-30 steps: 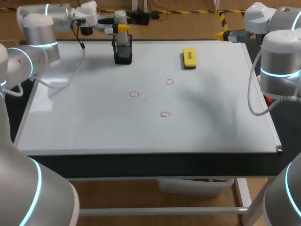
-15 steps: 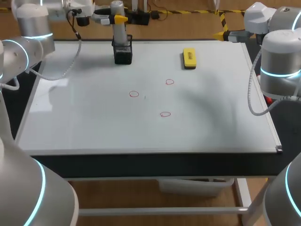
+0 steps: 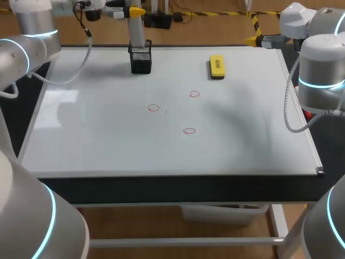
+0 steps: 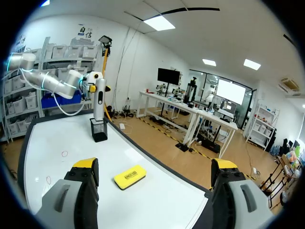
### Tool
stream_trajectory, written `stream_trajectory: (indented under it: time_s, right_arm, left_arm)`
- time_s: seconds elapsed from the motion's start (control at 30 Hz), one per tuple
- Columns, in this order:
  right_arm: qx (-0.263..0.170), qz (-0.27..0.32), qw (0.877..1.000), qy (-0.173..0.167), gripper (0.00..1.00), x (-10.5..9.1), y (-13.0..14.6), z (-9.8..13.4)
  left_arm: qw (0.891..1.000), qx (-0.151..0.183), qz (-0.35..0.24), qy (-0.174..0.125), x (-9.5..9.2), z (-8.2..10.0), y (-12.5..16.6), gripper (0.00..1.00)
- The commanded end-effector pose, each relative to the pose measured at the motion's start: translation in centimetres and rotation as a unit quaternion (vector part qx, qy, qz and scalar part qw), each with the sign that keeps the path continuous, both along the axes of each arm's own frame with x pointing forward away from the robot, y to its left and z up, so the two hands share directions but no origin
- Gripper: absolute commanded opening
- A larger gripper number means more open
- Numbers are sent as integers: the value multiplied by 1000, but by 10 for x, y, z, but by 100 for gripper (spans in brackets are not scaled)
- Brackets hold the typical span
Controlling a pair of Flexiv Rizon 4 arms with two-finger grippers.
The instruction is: Pick up the inspection probe, press it on each red-marked spot on the whiteboard one by one, put down the probe, pick up the eraser, and wipe off all the red marks.
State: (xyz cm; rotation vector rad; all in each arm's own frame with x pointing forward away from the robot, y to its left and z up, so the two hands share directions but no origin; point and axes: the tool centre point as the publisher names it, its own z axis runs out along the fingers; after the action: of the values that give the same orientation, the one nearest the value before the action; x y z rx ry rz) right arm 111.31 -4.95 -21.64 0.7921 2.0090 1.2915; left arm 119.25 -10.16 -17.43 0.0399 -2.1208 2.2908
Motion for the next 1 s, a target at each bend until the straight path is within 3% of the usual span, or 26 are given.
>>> stream_trajectory:
  time_s: [0.03, 0.53, 1.0]
  right_arm:
    - [0, 0, 1000, 1, 100, 0, 0, 0]
    - [0, 0, 1000, 1, 100, 0, 0, 0]
    - [0, 0, 1000, 1, 100, 0, 0, 0]
  left_arm:
    - [1000, 6, 28, -3, -14, 12, 4, 0]
    - [996, 16, 91, -12, -45, 21, 53, 0]
    - [986, 30, 166, 2, -97, -10, 93, 0]
